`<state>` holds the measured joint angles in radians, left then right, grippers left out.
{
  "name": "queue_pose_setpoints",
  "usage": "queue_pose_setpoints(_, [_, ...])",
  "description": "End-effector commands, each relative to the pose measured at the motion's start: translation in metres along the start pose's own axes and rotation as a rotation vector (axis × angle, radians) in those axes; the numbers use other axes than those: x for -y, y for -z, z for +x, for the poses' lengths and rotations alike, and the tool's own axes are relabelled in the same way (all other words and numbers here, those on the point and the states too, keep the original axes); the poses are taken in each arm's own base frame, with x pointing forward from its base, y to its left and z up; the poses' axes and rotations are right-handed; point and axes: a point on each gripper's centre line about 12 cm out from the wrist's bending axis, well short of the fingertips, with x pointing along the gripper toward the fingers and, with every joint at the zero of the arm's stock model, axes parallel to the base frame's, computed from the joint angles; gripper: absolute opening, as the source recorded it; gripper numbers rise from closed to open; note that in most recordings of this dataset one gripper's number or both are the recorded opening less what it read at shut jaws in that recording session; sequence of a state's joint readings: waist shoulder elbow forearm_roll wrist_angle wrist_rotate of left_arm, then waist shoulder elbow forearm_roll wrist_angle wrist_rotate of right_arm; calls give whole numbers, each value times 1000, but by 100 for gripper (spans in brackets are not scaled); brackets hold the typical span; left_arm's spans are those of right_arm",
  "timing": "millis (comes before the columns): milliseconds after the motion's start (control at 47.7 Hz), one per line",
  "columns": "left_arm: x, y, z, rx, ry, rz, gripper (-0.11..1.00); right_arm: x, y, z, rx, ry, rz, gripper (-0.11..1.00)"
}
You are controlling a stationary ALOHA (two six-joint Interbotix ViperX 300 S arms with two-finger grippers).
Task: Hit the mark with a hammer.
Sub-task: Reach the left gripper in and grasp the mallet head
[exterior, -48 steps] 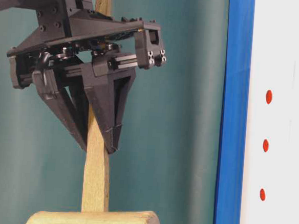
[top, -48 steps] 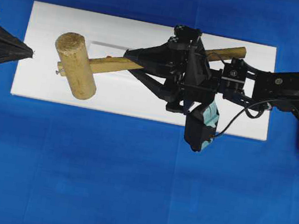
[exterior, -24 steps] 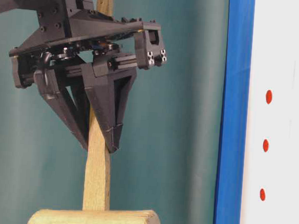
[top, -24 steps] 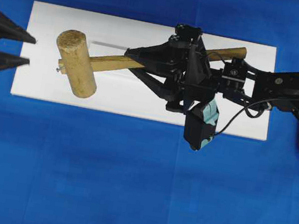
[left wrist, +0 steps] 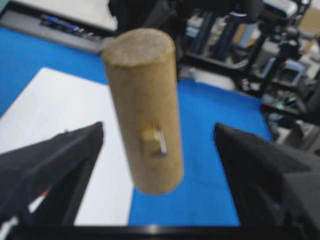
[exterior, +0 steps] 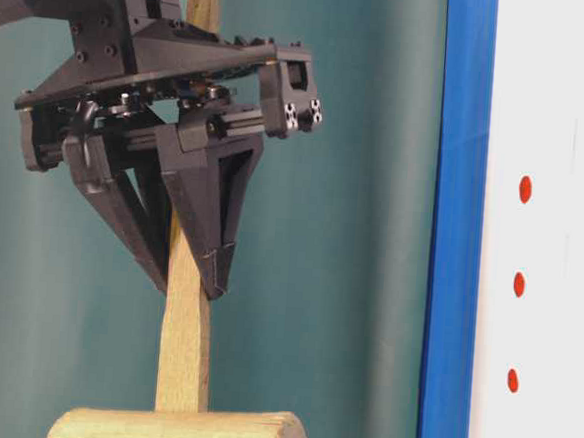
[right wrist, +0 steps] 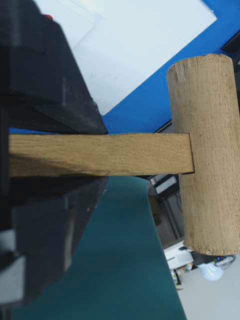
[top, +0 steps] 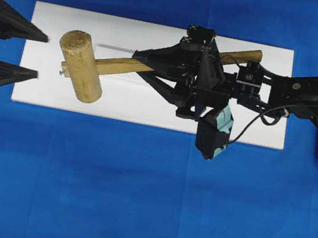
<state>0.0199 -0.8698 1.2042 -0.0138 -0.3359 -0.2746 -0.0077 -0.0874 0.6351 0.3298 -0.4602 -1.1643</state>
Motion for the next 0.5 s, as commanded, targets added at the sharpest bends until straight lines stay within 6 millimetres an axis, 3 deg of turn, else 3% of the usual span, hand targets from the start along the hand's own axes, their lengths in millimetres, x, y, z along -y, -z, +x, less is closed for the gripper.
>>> queue_pose_setpoints(0, [1,-10,20,19,-5,-3,94,17,-13,-5,39,53,13,10])
queue_pose_setpoints(252, [-3,-7,62,-14,-25,-5,94,16,-13,-5,38,52,13,10])
queue_pose_setpoints(482, [-4,-6,75,-22,-31,-30,94,17,-12,-5,37,53,13,10])
